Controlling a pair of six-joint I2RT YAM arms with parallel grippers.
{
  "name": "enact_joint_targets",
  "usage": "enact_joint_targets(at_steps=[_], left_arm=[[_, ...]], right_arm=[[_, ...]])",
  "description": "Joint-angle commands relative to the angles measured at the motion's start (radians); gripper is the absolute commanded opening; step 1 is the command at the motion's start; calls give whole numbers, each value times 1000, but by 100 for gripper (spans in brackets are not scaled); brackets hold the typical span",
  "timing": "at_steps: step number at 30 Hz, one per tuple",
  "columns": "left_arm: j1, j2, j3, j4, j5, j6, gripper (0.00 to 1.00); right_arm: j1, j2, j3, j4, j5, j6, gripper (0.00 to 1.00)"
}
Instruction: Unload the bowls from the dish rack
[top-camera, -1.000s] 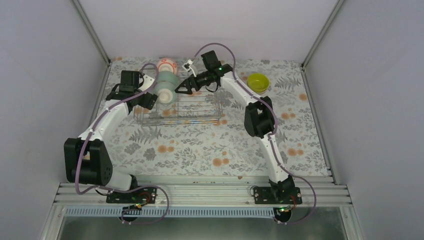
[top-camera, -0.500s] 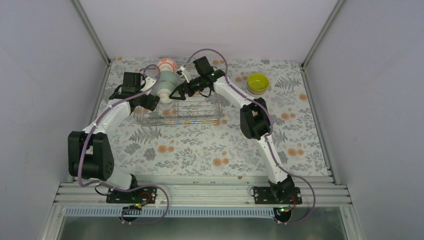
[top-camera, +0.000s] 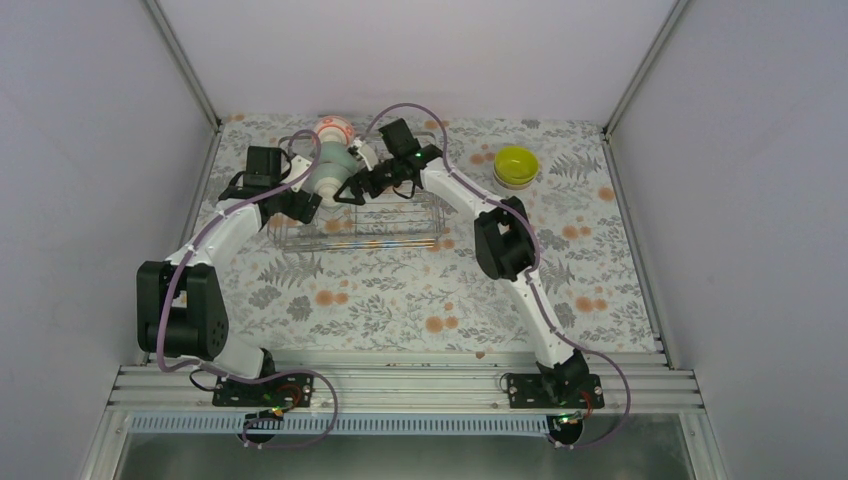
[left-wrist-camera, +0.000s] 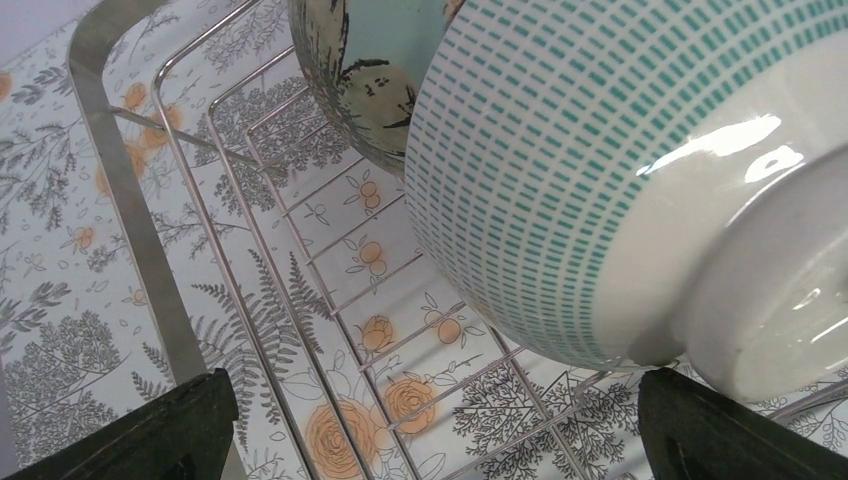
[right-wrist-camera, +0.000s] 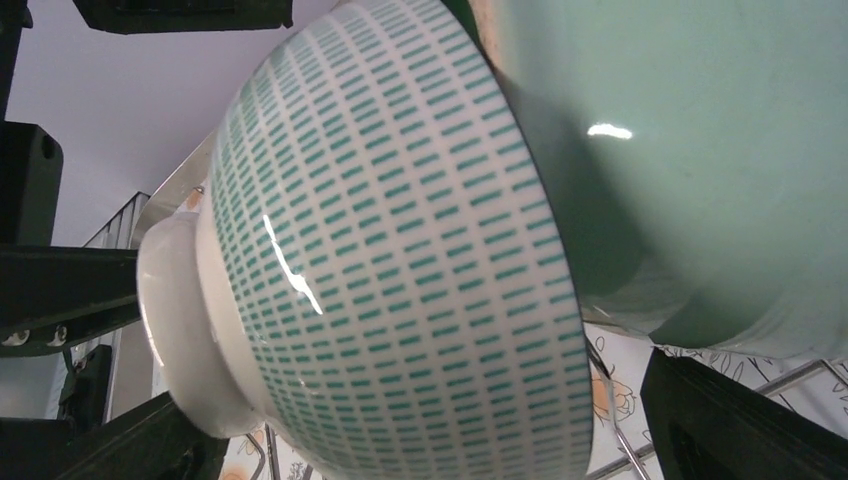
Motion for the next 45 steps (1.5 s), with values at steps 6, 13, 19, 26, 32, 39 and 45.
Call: enact_joint_targets(at_steps=[6, 13, 19, 26, 32, 39, 45], left_arm=[[5, -14, -22, 15, 53, -5, 100], [5, -12, -16, 10, 58, -5, 100], [5, -15, -19, 8, 58, -8, 100], [7, -43, -24, -8, 35, 7, 100], [14, -85, -10, -41, 29, 10, 100], [15, -137, 22, -98, 35, 14, 100], [16, -159, 21, -116, 29, 19, 100]], right_arm=[[14, 4, 41, 76, 42, 43, 82], [14, -18, 31, 75, 39, 36, 56], [12, -42, -3, 63, 35, 26, 47], [-1, -130, -71, 48, 12, 2, 46], [-17, -206, -108, 16, 12, -28, 43], [-32, -260, -109, -4, 29, -49, 43], [-55, -308, -97, -53, 15, -66, 43]])
